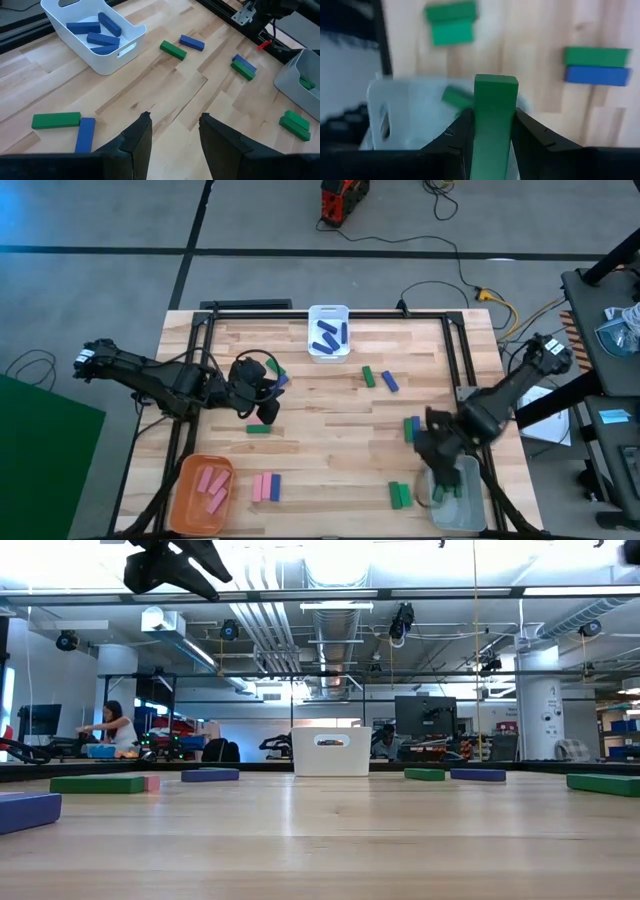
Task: Sort blocks
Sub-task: Put the green block into the gray bin
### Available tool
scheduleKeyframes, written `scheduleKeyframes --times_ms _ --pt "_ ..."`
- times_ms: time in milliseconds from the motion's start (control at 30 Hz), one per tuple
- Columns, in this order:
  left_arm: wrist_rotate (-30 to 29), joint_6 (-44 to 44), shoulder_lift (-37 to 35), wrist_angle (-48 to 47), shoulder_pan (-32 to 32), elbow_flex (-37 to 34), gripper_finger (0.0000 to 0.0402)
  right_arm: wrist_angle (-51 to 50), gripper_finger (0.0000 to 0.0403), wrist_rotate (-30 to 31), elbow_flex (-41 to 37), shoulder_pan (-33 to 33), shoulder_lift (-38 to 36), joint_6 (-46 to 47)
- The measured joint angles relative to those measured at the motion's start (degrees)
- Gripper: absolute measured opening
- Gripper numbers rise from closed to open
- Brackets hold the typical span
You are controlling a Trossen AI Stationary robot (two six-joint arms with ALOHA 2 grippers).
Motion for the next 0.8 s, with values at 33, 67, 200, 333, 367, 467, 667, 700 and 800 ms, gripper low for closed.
scheduleKeyframes --times_ms 33,67,200,333,367,467,667,700,800 --pt "0.0 0.0 0.0 0.0 0.0 0.0 0.0142 0.0 0.0095 -0.1 0.0 1.9 0.3 0.0" --pt "0.0 0.0 0.0 0.0 0.0 0.0 0.0142 0.0 0.0095 -0.1 0.0 3.9 0.5 0.1" --pt "-0.2 0.0 0.0 0.0 0.0 0.0 0.0142 0.2 0.0095 0.3 -0.1 9.9 1.9 1.9" --pt "-0.7 0.0 0.0 0.0 0.0 0.0 0.0142 3.1 0.0095 0.3 -0.7 13.9 2.9 6.6" --pt "-0.8 0.0 0.0 0.0 0.0 0.0 0.0142 4.3 0.0095 0.3 -0.9 14.5 3.2 7.6" --pt "-1.2 0.0 0.0 0.0 0.1 0.0 0.0142 6.7 0.0095 0.4 -1.3 16.0 4.5 10.4" --pt "-1.2 0.0 0.0 0.0 0.9 0.0 0.0142 7.6 0.0106 0.4 -1.3 17.4 8.4 12.2" --pt "-1.2 0.0 0.0 0.0 0.9 0.0 0.0142 7.7 0.0109 0.4 -1.2 17.6 9.0 12.1" --pt "-1.2 0.0 0.0 0.0 0.9 0.0 0.0142 8.6 0.0118 0.4 -1.0 18.2 10.0 11.5"
